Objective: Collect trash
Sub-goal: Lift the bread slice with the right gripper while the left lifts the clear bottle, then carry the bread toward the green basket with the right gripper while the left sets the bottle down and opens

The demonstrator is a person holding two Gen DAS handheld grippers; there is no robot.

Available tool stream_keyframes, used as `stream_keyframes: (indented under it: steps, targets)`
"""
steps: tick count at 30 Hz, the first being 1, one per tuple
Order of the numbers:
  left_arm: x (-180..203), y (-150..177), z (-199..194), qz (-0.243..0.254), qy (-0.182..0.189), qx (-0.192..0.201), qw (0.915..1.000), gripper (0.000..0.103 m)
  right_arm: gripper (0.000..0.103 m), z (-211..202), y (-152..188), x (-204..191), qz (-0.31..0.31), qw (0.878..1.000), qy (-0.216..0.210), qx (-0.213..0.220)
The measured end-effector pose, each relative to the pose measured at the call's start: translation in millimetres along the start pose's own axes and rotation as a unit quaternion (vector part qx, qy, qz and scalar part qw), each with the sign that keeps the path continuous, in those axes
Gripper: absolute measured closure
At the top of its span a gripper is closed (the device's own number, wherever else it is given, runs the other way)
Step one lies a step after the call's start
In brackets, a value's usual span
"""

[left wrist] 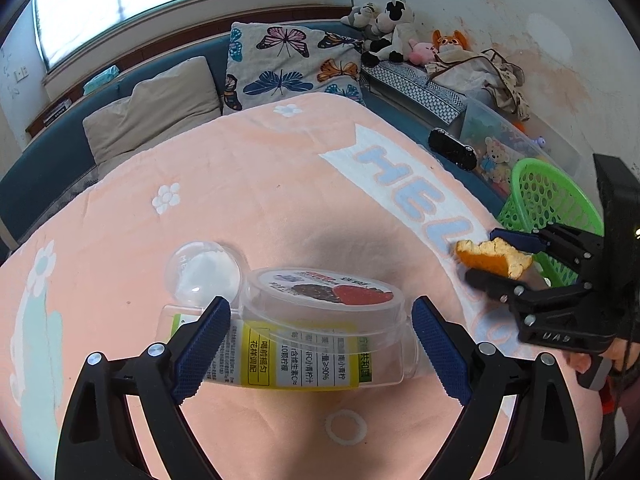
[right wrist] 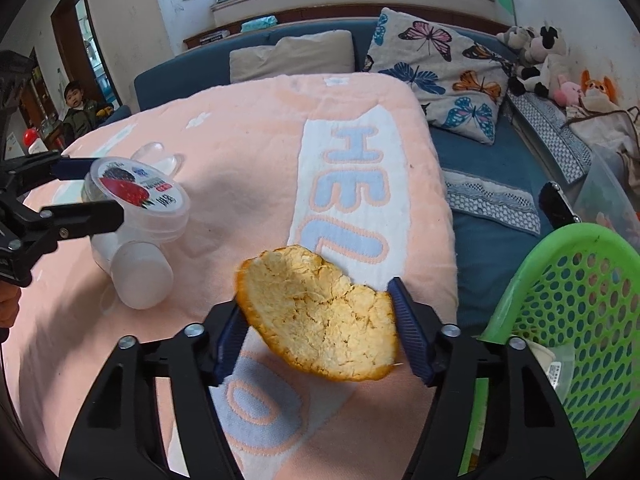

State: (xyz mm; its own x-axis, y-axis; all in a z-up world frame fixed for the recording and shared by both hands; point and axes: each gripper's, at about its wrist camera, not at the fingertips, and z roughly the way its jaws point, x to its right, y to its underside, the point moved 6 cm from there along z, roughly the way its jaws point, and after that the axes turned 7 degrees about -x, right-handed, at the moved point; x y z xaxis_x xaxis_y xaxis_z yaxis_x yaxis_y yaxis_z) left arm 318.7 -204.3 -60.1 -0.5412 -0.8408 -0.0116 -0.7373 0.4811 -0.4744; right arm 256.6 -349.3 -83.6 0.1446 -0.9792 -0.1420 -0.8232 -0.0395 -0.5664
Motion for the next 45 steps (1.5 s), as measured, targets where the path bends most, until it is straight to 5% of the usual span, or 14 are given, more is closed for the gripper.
stream_keyframes:
  steps: [10, 25, 28, 29, 30, 35, 37, 38, 39, 45]
  targets:
    - [8, 5, -1, 0.028, -0.007, 0.004, 0.9996, 0.014, 0.065, -15, 1, 4, 0.012, 1.0, -0.004, 0.013]
    - [8, 3, -11, 0.017, -0.01, 0.029, 0.9994, 0.025, 0.067, -50, 6, 1, 0.01, 0.999, -0.004, 0.04]
    - [9, 1, -21, 0.007, -0.008, 0.04, 0.9991, 0.044, 0.067, -58, 9, 1, 0.007, 0.999, 0.001, 0.046]
    - [11, -1, -24, 0.003, 0.011, 0.037, 0.9992, 0.07, 0.067, -62, 10, 2, 0.007, 0.999, 0.004, 0.047]
    - [11, -2, -25, -0.005, 0.026, 0.03, 0.9992, 0.075, 0.067, -65, 11, 3, 0.007, 0.999, 0.006, 0.049]
    - [16, 0, -23, -0.007, 0.013, 0.018, 0.9997, 0.074, 0.067, -77, 17, 9, 0.009, 0.998, 0.017, 0.055]
    - [17, 3, -22, -0.01, 0.012, 0.012, 0.9998, 0.058, 0.067, -79, 20, 11, 0.01, 0.998, 0.02, 0.054]
    - [17, 4, -23, -0.01, 0.008, 0.014, 0.9998, 0.042, 0.067, -79, 21, 12, 0.011, 0.998, 0.02, 0.054]
    - [18, 5, -26, -0.008, 0.002, 0.02, 0.9998, 0.039, 0.067, -80, 21, 13, 0.011, 0.998, 0.022, 0.055]
    - [25, 1, -28, 0.0, 0.006, 0.023, 0.9997, 0.039, 0.067, -82, 23, 15, 0.018, 0.998, 0.02, 0.056]
